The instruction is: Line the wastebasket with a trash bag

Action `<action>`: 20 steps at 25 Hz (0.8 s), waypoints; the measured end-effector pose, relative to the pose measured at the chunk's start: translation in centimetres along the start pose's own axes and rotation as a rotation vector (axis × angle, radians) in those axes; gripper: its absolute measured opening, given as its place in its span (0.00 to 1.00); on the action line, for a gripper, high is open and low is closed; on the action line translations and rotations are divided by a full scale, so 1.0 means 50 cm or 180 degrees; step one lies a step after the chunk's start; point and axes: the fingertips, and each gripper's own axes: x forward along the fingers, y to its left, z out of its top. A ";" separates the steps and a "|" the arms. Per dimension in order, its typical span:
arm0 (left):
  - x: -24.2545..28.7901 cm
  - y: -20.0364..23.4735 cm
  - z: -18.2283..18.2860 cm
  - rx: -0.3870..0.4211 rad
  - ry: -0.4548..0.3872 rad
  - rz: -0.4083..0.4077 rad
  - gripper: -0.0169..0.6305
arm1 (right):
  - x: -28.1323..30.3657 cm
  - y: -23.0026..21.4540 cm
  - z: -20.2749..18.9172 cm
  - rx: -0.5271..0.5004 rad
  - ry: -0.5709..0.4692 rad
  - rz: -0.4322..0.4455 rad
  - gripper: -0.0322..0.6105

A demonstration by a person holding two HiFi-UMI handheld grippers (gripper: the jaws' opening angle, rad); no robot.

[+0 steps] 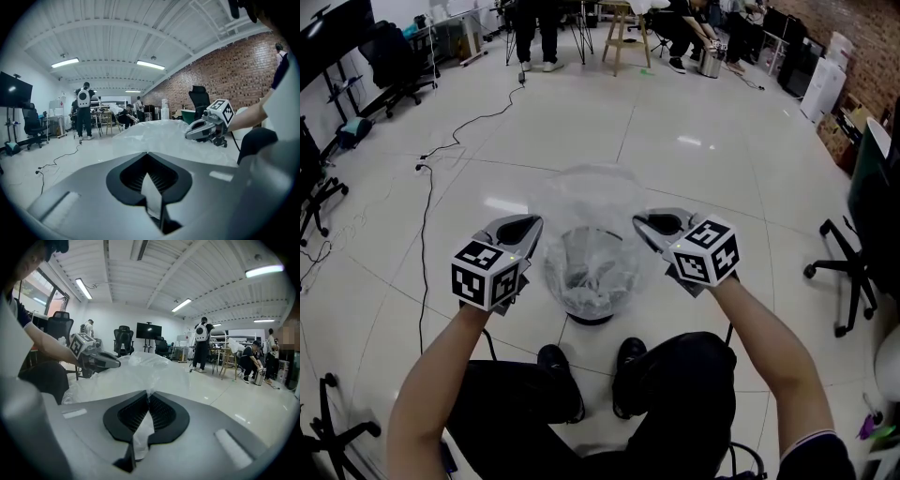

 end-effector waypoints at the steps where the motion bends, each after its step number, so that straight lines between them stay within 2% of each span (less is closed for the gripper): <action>1: 0.006 0.001 -0.004 -0.0002 0.0014 0.0001 0.04 | 0.004 -0.004 -0.005 0.0012 0.0006 0.0008 0.05; 10: 0.054 0.016 -0.052 -0.0072 0.0164 -0.0029 0.04 | 0.048 -0.033 -0.046 0.0110 0.0075 0.0079 0.05; 20: 0.050 0.015 -0.057 -0.0112 0.0194 -0.0056 0.04 | 0.053 -0.027 -0.053 0.0136 0.0127 0.0156 0.05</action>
